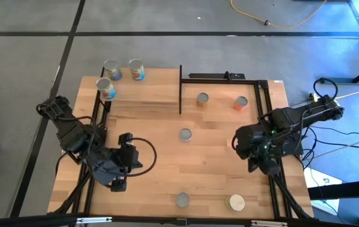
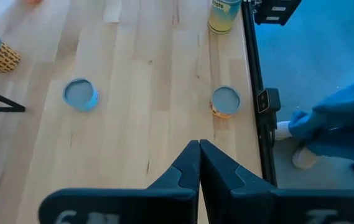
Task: Pick and place cans onto a shelf
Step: Put the blue canned carrots on the shelf aligned with the other blue canned tomatoes
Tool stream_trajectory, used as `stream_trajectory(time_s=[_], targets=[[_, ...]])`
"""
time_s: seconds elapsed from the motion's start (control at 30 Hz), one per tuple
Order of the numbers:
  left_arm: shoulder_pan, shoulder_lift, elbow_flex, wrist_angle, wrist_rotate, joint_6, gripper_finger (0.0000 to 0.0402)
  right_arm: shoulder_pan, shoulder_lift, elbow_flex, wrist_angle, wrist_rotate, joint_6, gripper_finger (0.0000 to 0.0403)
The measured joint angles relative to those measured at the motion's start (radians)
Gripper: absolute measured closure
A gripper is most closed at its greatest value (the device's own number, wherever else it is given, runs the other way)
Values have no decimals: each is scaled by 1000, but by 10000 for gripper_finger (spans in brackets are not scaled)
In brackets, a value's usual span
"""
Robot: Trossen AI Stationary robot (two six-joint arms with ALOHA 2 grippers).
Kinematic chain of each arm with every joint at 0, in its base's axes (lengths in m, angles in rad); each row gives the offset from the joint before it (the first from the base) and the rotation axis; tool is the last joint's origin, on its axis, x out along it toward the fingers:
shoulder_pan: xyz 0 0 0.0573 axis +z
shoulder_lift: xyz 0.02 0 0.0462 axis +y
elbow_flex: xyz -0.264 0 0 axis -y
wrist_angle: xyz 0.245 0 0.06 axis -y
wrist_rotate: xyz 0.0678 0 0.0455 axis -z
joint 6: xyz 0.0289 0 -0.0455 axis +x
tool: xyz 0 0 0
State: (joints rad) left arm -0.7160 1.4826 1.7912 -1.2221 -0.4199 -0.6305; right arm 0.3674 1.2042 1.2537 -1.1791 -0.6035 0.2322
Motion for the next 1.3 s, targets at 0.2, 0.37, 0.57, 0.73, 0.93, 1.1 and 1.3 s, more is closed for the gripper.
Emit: stream_trajectory(time_s=[0.2, 0.37, 0.57, 0.73, 0.93, 1.1, 1.3], targets=[[-8, 0, 0, 0, -25, -7, 401, 31, 4, 0, 11, 119, 128, 373], [-8, 0, 0, 0, -25, 14, 401, 57, 19, 0, 14, 200, 180, 371], [-7, 0, 0, 0, -25, 15, 401, 103, 72, 0, 16, 218, 176, 370], [-7, 0, 0, 0, -25, 15, 402, 133, 113, 0, 24, 198, 99, 384], [-7, 0, 0, 0, -25, 12, 401, 157, 160, 0, 31, 191, 104, 385], [-7, 0, 0, 0, -25, 9, 401, 163, 204, 0, 32, 190, 131, 358], [-7, 0, 0, 0, -25, 4, 401, 180, 244, 0, 54, 184, 105, 343]])
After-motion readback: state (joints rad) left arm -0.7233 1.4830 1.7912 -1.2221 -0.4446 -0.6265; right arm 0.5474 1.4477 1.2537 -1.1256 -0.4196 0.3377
